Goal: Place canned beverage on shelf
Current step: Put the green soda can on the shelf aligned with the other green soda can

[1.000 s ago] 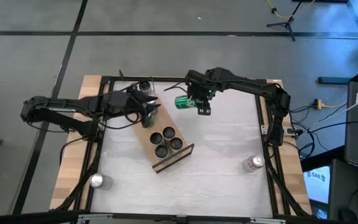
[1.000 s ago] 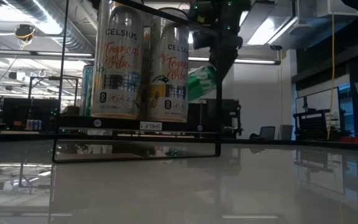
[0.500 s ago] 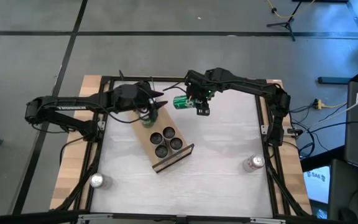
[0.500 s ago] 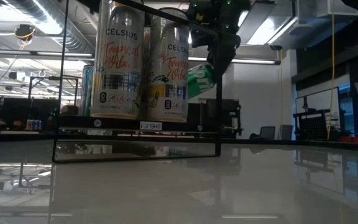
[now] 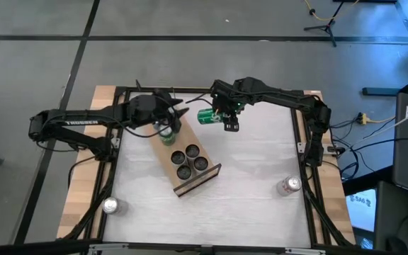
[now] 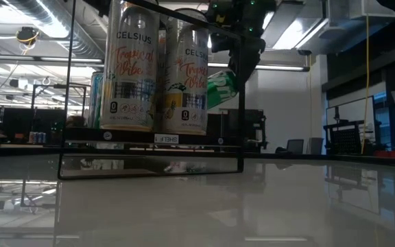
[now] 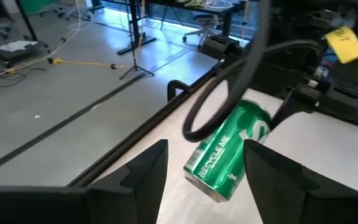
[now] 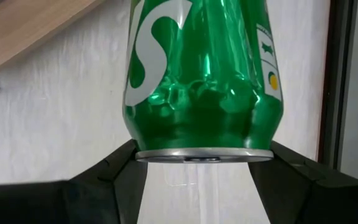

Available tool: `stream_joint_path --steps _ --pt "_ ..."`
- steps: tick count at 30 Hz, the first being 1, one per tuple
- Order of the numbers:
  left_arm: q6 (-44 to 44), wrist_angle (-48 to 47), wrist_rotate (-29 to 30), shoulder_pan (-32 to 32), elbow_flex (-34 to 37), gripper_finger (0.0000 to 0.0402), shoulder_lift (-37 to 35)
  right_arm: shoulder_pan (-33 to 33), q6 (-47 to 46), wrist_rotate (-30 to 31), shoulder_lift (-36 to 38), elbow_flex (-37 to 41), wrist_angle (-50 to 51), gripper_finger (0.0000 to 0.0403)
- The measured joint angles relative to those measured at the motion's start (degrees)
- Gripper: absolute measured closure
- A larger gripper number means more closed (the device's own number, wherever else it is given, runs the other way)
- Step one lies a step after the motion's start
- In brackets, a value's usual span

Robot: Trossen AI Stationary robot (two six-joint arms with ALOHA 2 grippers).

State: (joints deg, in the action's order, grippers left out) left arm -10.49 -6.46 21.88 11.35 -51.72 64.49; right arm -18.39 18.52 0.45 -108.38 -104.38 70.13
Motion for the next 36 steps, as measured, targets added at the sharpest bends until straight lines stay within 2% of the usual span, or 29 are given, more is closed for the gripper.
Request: stream_joint_path --steps 4,8,19,23,29,36 --pt "-1.2 0.1 0.5 0.0 0.0 0.0202 0.0 0.0 0.0 0.0 0.0 0.0 0.0 0.0159" --pt "-1.1 0.1 -1.6 0.0 0.0 0.0186 0.0 0.0 0.0 0.0 0.0 0.0 0.0 0.0159" --pt "-0.9 0.1 -2.7 0.0 0.0 0.0066 0.0 0.0 0.0 0.0 0.0 0.0 -0.4 0.0159" --pt "-0.9 0.1 -3.6 0.0 0.0 0.0034 0.0 0.0 0.0 0.0 0.0 0.0 -1.1 0.0159" --pt "-0.9 1.2 -3.4 0.0 0.0 0.0019 0.0 0.0 0.0 0.0 0.0 0.0 -1.9 0.0159" --pt "-1.0 8.3 -3.7 1.3 0.0 0.0018 2.2 0.0 0.0 0.0 0.0 0.0 -2.8 0.0159"
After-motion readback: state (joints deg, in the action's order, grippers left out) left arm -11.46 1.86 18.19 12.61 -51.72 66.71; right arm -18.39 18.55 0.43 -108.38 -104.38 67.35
